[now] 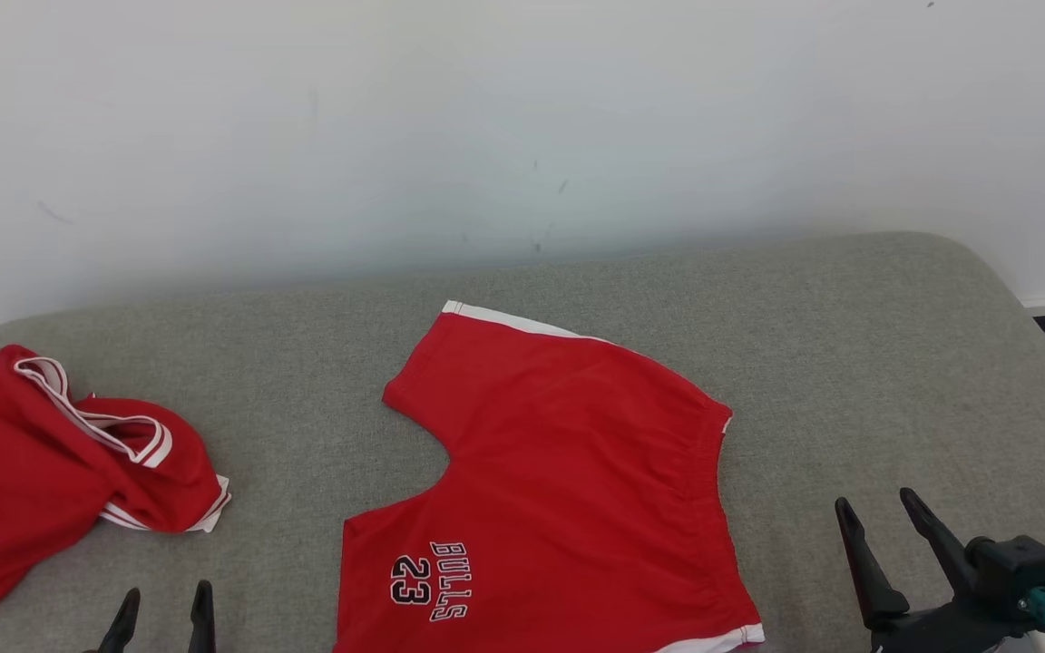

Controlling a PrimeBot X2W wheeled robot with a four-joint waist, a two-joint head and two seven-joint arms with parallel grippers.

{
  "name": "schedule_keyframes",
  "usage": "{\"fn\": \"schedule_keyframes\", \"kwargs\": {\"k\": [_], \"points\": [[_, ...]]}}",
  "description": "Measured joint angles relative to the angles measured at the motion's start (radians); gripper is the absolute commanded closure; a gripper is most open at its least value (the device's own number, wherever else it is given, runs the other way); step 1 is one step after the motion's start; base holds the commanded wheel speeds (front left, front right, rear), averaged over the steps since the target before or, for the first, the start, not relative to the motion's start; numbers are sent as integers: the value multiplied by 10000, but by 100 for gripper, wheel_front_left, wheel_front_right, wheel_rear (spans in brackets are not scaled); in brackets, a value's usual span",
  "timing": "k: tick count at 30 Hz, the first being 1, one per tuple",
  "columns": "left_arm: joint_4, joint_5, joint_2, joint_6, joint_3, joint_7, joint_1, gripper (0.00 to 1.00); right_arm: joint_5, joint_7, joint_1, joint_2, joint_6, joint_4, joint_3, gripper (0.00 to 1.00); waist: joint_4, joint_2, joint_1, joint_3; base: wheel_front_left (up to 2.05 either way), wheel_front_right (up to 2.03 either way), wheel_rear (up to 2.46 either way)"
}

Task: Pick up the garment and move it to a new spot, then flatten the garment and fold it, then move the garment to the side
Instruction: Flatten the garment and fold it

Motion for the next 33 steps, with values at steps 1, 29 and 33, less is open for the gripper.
{"fn": "schedule_keyframes", "kwargs": {"k": [1, 29, 33], "points": [[-35, 79, -31, 0, 36, 0, 4, 0, -50, 0, 11, 38, 0, -2, -19, 0, 1, 0, 0, 0, 0, 0, 0], [-663, 968, -667, 0, 819, 59, 361, 0, -756, 151, 228, 483, -2, -224, -884, 0, 105, 0, 0, -65, 0, 0, 0], [-685, 1037, -738, 0, 832, 127, 365, 0, -813, 165, 258, 539, -2, -215, -911, 0, 111, 0, 0, -162, 0, 0, 0]]}}
